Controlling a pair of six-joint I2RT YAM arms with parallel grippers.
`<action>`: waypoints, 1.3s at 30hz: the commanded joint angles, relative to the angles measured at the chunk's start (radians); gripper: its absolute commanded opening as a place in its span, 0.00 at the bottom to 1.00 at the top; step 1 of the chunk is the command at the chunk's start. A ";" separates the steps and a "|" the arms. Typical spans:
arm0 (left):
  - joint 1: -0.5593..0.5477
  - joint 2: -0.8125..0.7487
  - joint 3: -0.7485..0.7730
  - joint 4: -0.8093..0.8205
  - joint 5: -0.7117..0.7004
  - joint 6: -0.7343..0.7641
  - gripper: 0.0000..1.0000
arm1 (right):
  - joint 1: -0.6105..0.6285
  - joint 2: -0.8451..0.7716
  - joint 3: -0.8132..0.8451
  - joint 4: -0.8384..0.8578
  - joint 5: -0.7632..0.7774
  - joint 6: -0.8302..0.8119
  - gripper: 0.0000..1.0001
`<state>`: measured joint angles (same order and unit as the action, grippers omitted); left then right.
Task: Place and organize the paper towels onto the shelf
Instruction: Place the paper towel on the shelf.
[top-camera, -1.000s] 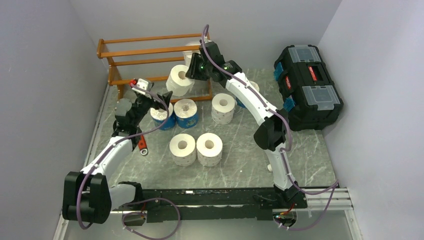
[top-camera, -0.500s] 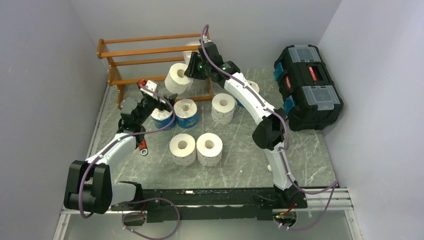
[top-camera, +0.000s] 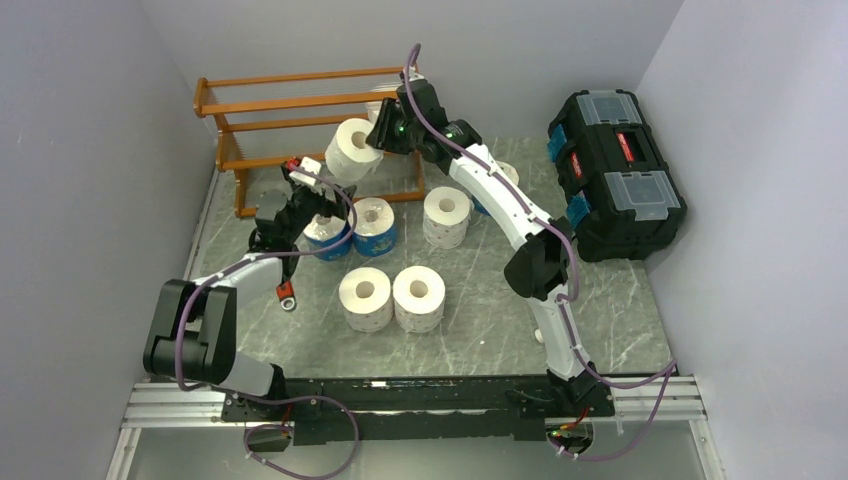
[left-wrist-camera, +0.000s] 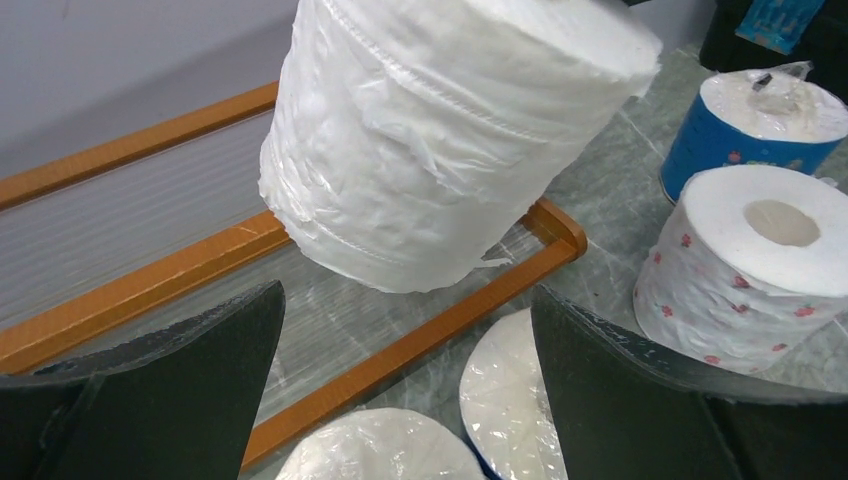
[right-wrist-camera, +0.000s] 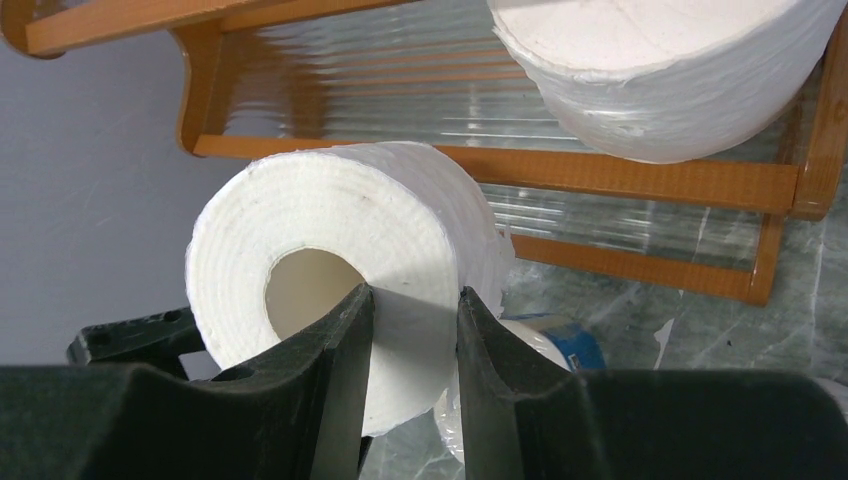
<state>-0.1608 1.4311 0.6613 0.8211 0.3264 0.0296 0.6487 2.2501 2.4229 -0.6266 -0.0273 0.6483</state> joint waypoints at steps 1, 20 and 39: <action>-0.003 0.036 0.061 0.106 -0.023 -0.022 0.99 | 0.007 -0.006 0.069 0.096 -0.007 0.026 0.29; -0.017 0.109 0.122 0.184 -0.001 -0.088 0.99 | 0.008 0.029 0.088 0.090 0.018 0.009 0.31; -0.032 0.199 0.160 0.245 -0.048 -0.142 0.99 | 0.008 0.040 0.084 0.144 -0.047 0.021 0.37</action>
<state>-0.1799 1.6215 0.7757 0.9852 0.2924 -0.0811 0.6476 2.3077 2.4550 -0.5831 -0.0162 0.6510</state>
